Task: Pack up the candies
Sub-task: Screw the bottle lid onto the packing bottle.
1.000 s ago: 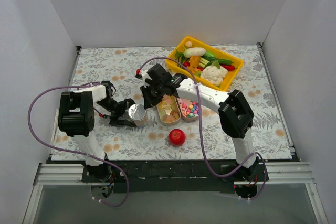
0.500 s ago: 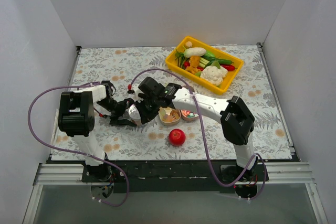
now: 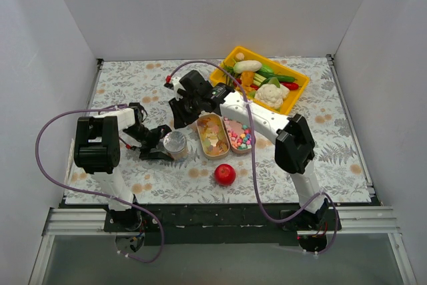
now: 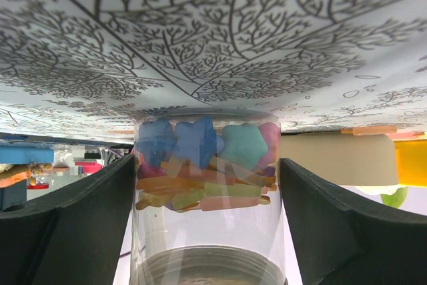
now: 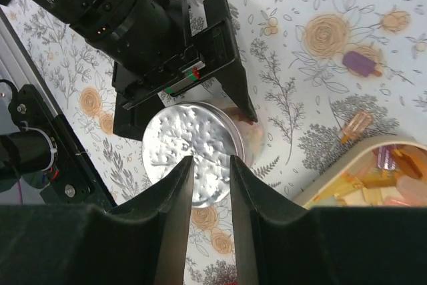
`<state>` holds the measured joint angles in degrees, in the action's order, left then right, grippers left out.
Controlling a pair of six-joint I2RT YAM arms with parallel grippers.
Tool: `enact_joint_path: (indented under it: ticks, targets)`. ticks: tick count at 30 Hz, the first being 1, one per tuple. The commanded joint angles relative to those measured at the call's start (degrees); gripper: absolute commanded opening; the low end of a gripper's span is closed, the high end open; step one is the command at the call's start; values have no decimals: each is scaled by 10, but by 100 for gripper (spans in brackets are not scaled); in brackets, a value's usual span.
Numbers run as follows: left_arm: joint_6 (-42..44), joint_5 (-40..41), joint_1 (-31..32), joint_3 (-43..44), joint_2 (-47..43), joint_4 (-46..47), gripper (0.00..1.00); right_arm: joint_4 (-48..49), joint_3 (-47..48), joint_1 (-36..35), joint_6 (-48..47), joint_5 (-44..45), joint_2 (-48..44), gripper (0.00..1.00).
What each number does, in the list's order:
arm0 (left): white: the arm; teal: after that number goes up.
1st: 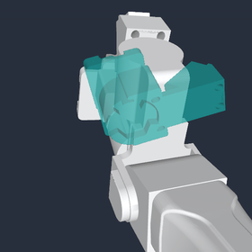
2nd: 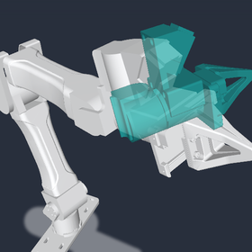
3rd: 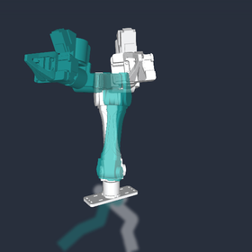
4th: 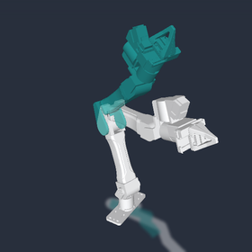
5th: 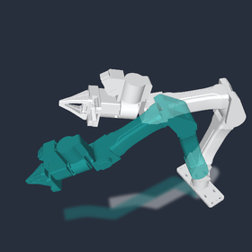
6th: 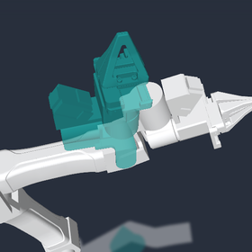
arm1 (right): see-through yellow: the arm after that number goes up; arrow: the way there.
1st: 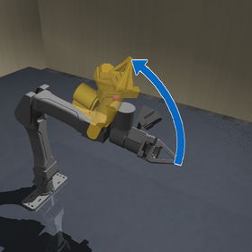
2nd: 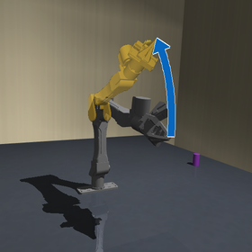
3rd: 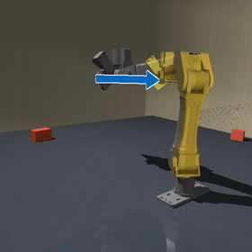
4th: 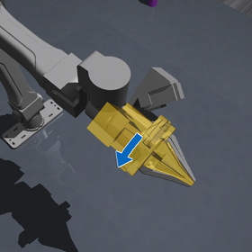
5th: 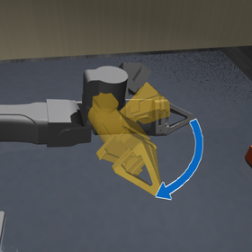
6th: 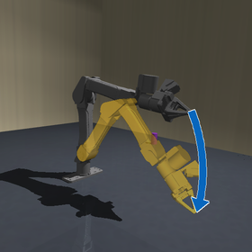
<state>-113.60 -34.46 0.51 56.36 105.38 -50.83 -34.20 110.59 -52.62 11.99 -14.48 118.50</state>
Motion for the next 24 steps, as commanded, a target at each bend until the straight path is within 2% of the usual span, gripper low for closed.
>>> enact_joint_path:
  ticks: [1, 14, 24]
  targets:
    - [8, -81, 22, -72, 116, 56, 73, -3, 33, -7, -15, -47, 44, 36]
    - [9, -80, 22, -72, 119, 58, 73, 29, -63, -7, -9, -53, 21, 40]
    - [10, -80, 22, -73, 119, 57, 73, 49, -34, -7, 2, 22, 8, 44]
